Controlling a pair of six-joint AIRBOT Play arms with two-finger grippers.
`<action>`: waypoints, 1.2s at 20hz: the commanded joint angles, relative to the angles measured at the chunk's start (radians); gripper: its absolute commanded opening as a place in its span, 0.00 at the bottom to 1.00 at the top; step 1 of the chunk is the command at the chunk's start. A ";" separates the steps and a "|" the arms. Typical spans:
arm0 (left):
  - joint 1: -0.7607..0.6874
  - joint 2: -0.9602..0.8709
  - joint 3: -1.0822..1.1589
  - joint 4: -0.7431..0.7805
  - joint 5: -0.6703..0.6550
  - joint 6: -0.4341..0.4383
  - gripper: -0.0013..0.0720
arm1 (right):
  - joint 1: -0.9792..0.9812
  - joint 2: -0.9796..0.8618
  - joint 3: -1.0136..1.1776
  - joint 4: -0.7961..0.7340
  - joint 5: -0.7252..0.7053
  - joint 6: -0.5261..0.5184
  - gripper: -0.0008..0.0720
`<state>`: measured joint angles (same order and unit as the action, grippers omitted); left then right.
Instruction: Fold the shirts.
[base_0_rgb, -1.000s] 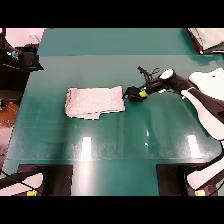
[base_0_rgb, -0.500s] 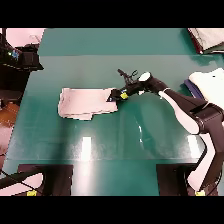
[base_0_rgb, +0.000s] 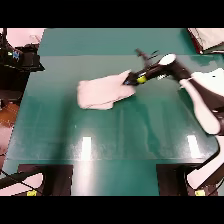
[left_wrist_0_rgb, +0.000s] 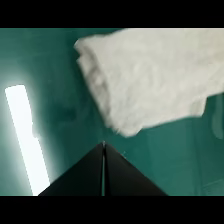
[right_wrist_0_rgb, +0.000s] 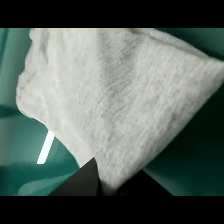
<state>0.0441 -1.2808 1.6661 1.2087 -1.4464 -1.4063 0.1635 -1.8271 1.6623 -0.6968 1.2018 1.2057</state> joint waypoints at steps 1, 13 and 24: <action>-0.014 -0.002 -0.001 -0.087 0.051 -0.001 0.05 | -0.204 0.127 0.005 -0.116 0.029 0.021 0.03; -0.208 -0.007 -0.001 -0.090 0.121 -0.012 0.05 | -0.691 0.196 0.215 -0.142 -0.078 -0.003 0.03; -0.208 -0.007 -0.001 -0.090 0.120 -0.011 0.05 | -0.808 0.264 0.340 -0.135 0.032 -0.002 0.03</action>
<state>-0.1623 -1.2877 1.6650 1.1191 -1.3270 -1.4174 -0.6159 -1.6009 2.0239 -0.8322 1.2011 1.2026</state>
